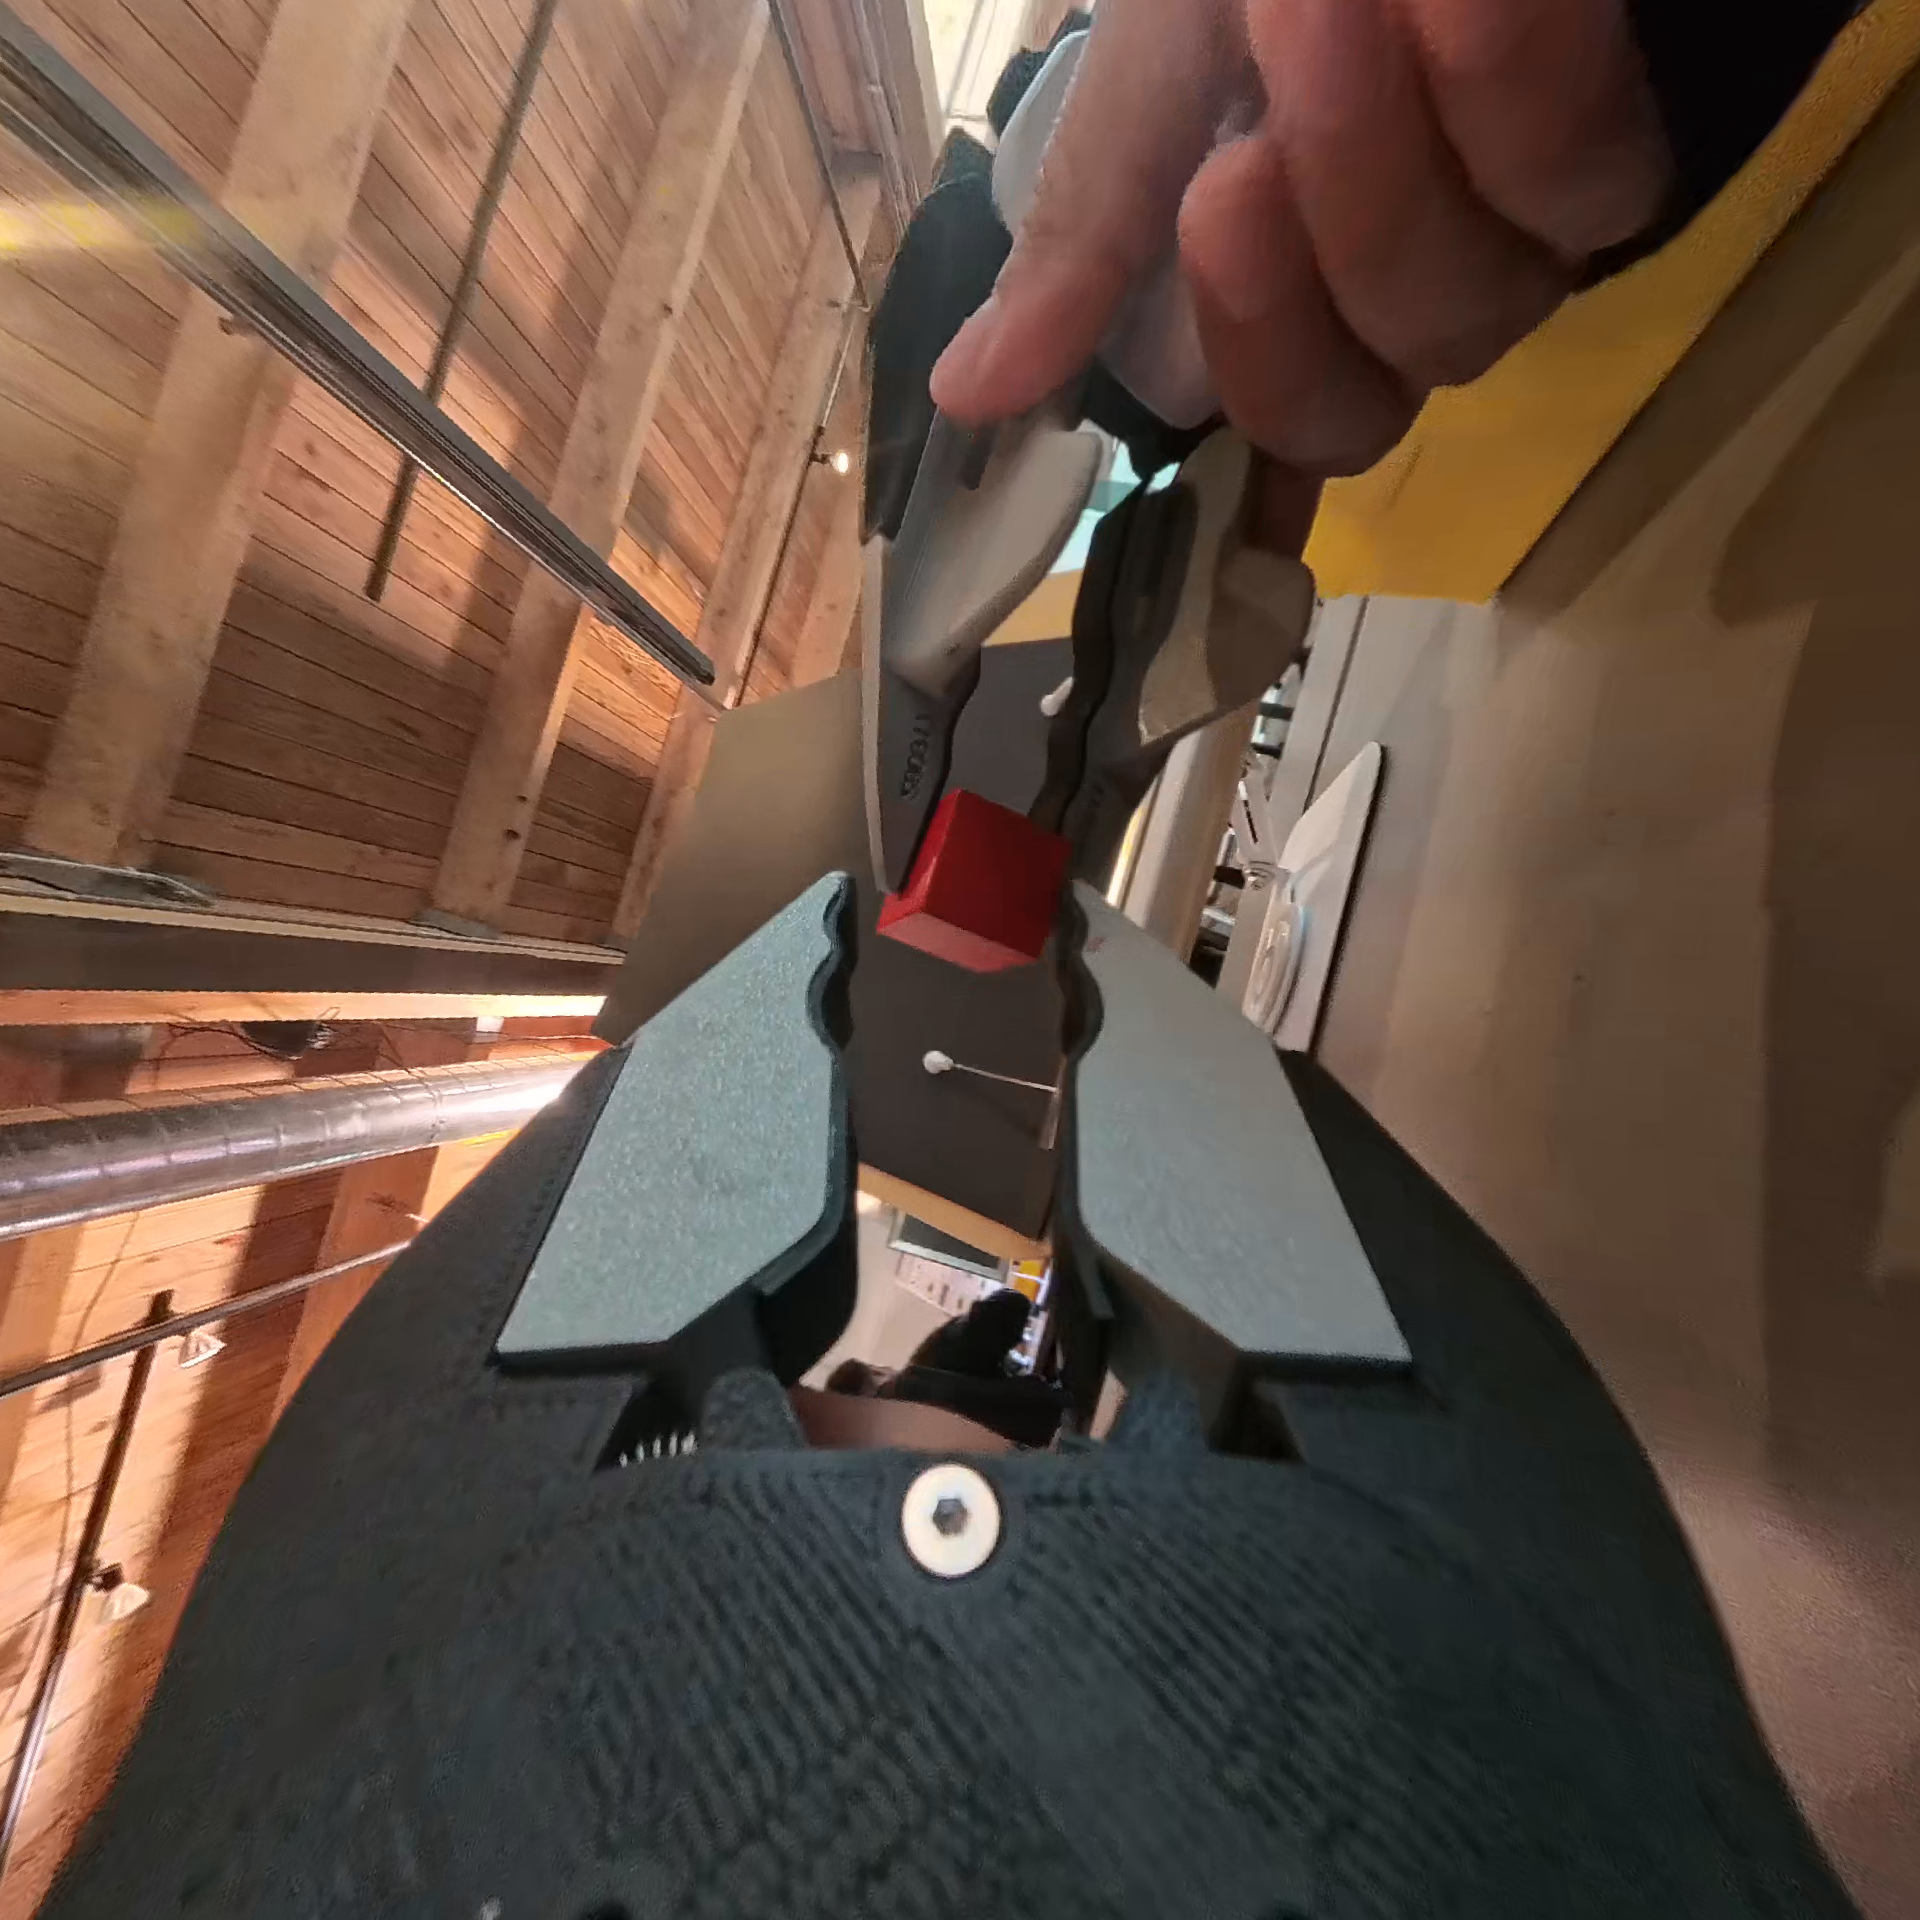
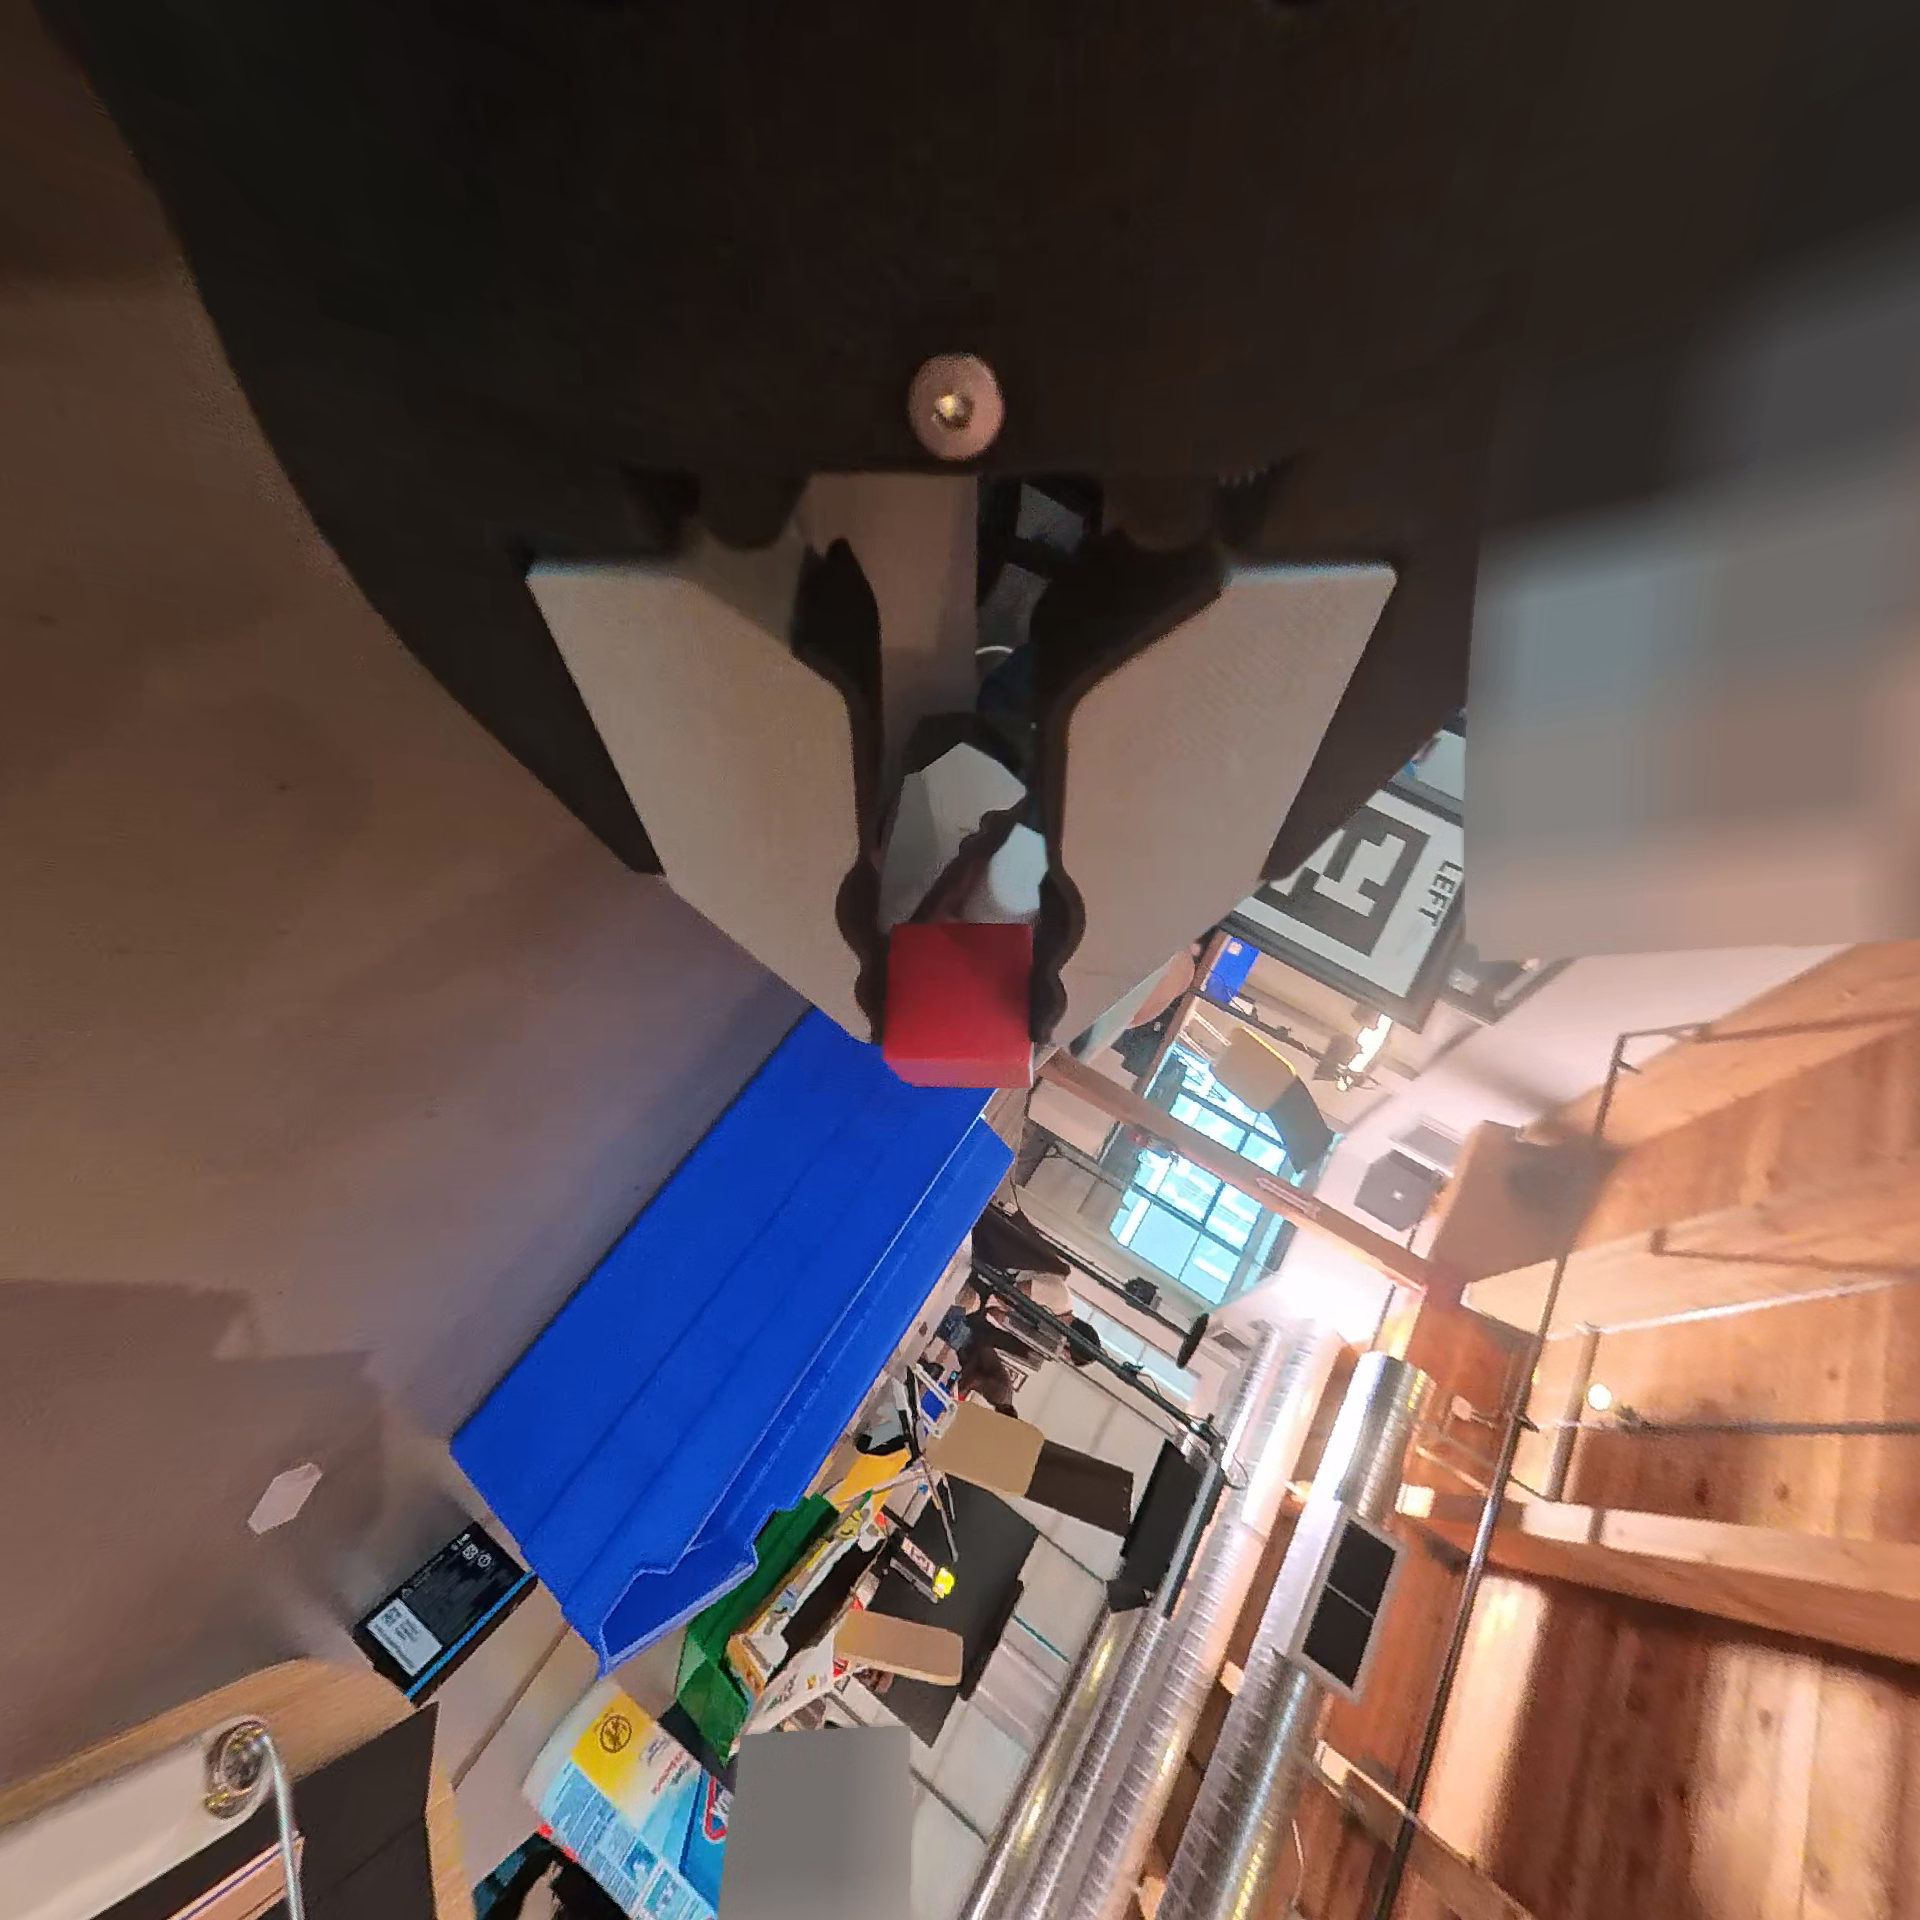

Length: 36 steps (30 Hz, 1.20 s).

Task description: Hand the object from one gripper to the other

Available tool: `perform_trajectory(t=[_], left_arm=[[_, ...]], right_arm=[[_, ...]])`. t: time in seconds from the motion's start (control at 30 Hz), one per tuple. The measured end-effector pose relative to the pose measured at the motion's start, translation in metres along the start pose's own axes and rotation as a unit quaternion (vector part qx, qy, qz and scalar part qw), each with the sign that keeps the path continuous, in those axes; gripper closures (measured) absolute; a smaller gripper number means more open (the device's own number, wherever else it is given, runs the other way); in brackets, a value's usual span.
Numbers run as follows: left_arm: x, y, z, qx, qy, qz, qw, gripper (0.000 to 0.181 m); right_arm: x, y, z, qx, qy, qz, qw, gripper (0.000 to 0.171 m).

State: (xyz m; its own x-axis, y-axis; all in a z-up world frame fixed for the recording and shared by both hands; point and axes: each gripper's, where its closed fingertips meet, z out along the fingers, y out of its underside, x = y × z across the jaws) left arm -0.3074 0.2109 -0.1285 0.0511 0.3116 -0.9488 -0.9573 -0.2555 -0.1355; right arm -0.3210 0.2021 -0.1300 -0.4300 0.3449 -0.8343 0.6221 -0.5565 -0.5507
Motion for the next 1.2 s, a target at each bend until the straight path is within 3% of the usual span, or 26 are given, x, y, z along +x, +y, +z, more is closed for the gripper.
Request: perform_trajectory(t=[0.37,0.87,1.2], left_arm=[[0.001,-0.010,-0.003,0.020,-0.020,0.044,0.999,0.161],[0.001,-0.003,-0.001,0.003,-0.026,0.060,0.998,0.151],[-0.004,0.001,-0.016,0.014,-0.031,0.105,0.994,0.156]], right_arm=[[-0.003,-0.001,-0.001,0.004,-0.008,0.035,0.999,0.146],[-0.002,0.002,0.000,0.000,-0.004,0.043,0.999,0.146],[-0.009,0.013,0.009,-0.020,-0.045,0.090,0.995,0.146]])
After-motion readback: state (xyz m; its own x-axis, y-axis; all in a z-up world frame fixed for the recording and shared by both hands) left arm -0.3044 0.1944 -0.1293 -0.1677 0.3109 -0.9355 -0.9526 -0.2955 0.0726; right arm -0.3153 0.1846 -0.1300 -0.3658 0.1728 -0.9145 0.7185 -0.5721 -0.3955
